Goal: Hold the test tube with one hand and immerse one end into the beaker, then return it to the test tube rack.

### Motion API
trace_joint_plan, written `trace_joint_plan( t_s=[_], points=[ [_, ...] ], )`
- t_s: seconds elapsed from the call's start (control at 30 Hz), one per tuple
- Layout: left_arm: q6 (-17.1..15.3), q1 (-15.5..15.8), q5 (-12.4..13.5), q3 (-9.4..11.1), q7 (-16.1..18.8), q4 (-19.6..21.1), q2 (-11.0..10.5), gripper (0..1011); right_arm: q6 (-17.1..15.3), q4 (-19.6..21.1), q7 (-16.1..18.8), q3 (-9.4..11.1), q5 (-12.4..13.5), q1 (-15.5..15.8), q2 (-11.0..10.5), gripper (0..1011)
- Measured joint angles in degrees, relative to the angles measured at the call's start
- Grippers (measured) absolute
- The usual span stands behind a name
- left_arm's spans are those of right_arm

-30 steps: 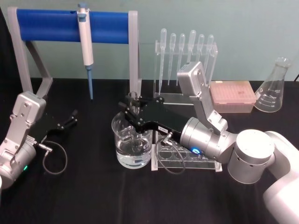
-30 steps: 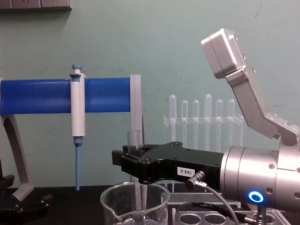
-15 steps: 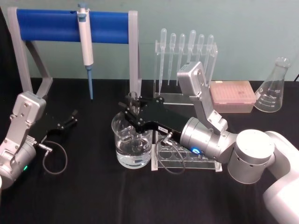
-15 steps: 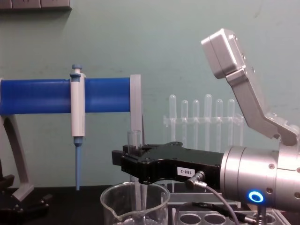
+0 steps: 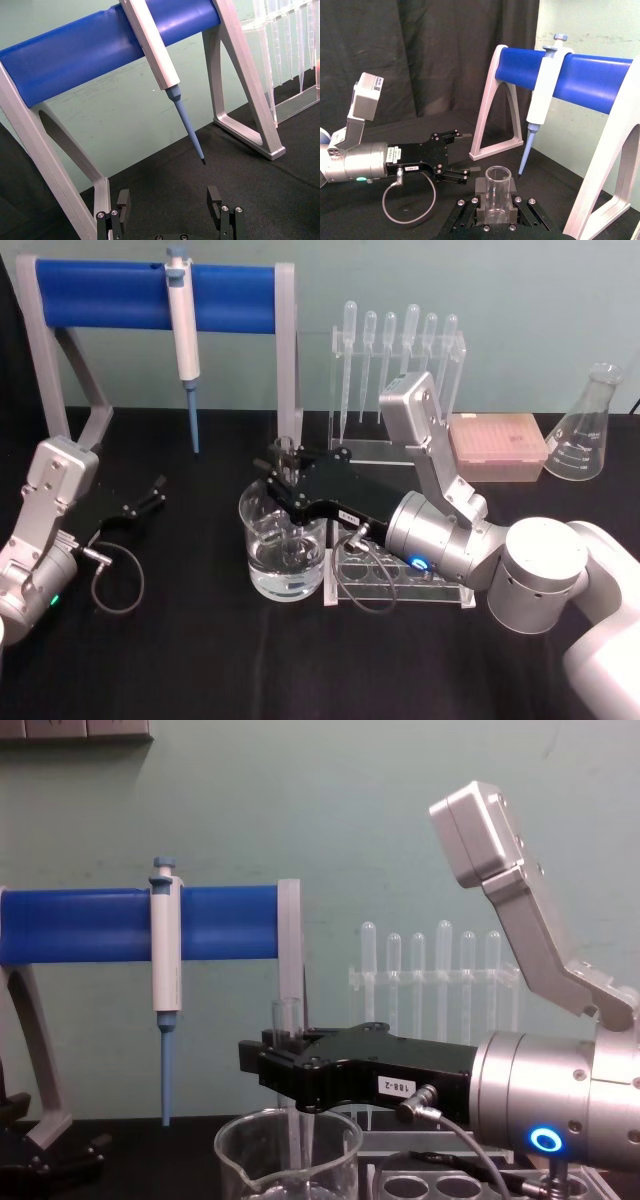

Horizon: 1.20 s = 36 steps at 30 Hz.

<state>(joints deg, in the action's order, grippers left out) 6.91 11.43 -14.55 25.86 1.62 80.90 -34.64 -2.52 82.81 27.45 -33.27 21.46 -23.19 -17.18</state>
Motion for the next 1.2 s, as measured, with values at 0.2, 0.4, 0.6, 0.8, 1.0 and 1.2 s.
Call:
trace_joint_plan(
  t_s=[0.2, 0.4, 0.6, 0.8, 1.0, 1.2],
  points=[
    [0.00, 0.00, 0.00, 0.00, 0.00, 0.00, 0.00, 1000, 0.00, 0.00, 0.00, 0.00, 0.00, 0.00, 0.00, 225],
    [0.00, 0.00, 0.00, 0.00, 0.00, 0.00, 0.00, 1000, 0.00, 0.00, 0.00, 0.00, 0.00, 0.00, 0.00, 224],
    [0.00, 0.01, 0.00, 0.00, 0.00, 0.00, 0.00, 1000, 0.00, 0.00, 0.00, 0.00, 0.00, 0.00, 0.00, 225],
    [0.00, 0.01, 0.00, 0.00, 0.00, 0.00, 0.00, 1000, 0.00, 0.00, 0.00, 0.00, 0.00, 0.00, 0.00, 225],
    [0.00, 0.01, 0.00, 0.00, 0.00, 0.00, 0.00, 1000, 0.00, 0.00, 0.00, 0.00, 0.00, 0.00, 0.00, 225],
    [0.00, 0.00, 0.00, 0.00, 0.00, 0.00, 0.00, 1000, 0.00, 0.00, 0.00, 0.00, 0.00, 0.00, 0.00, 225]
  ],
)
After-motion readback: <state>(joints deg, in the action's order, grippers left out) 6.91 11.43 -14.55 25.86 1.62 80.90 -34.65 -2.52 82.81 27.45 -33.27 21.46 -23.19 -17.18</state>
